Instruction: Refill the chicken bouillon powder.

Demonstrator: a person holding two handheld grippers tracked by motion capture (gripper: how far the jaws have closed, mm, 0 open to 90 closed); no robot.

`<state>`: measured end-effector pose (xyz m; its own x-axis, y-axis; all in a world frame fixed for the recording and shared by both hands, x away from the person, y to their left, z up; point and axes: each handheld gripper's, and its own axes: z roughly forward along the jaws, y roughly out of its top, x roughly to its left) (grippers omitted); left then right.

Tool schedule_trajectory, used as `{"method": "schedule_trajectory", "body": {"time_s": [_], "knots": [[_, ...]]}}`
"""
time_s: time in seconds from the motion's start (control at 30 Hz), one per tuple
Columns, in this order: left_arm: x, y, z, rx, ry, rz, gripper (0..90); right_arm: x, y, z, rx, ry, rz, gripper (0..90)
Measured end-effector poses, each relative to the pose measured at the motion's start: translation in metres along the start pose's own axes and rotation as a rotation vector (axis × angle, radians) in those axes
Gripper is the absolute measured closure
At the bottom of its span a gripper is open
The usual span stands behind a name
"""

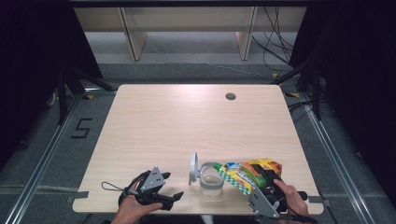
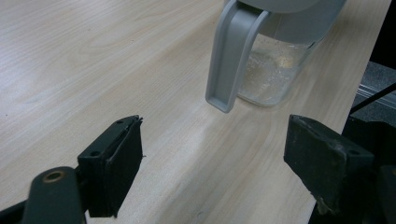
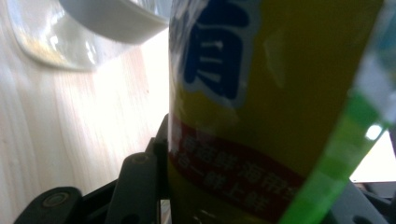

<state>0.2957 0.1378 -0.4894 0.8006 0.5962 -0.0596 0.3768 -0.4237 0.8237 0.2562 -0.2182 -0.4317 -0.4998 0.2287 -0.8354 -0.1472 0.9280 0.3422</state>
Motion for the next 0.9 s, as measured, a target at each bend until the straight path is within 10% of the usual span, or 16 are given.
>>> {"method": "schedule_trajectory", "body": {"time_s": [0.27, 0.33, 0.37, 0.5, 0.53, 0.57, 0.6, 0.67, 0.8, 0.9], "knots": [[0.0, 0.0, 0.001, -0.012, 0.006, -0.008, 18.8, 0.005, 0.003, -0.001, 0.058, -0.046, -0.086, 58.4], [0.0, 0.0, 0.001, -0.006, 0.008, -0.011, 18.8, 0.002, 0.005, 0.001, 0.045, -0.061, -0.182, 58.4], [0.001, 0.0, 0.001, -0.003, 0.008, -0.011, 18.8, 0.005, 0.004, 0.001, 0.059, -0.06, -0.134, 58.4], [0.0, -0.001, 0.001, -0.007, 0.004, -0.014, 18.8, 0.004, 0.007, 0.001, 0.069, -0.071, -0.193, 58.4], [0.001, 0.0, 0.001, -0.003, -0.003, -0.01, 18.8, -0.003, 0.011, 0.003, 0.043, -0.08, -0.332, 58.4], [0.001, 0.0, 0.001, 0.002, -0.006, -0.009, 18.9, 0.005, 0.009, 0.001, 0.079, -0.081, -0.205, 58.4], [0.001, 0.0, 0.001, -0.001, -0.004, -0.011, 18.9, 0.0, 0.011, 0.0, 0.085, -0.088, -0.282, 58.4], [0.001, 0.0, 0.001, -0.004, -0.002, -0.009, 19.0, 0.002, 0.012, -0.001, 0.1, -0.102, -0.264, 58.4], [0.001, 0.0, 0.001, 0.004, 0.002, -0.013, 19.0, 0.0, 0.016, 0.0, 0.09, -0.123, -0.38, 58.5], [0.001, 0.0, 0.001, 0.004, 0.003, -0.012, 19.0, 0.006, 0.016, 0.0, 0.103, -0.121, -0.365, 58.5]]}}
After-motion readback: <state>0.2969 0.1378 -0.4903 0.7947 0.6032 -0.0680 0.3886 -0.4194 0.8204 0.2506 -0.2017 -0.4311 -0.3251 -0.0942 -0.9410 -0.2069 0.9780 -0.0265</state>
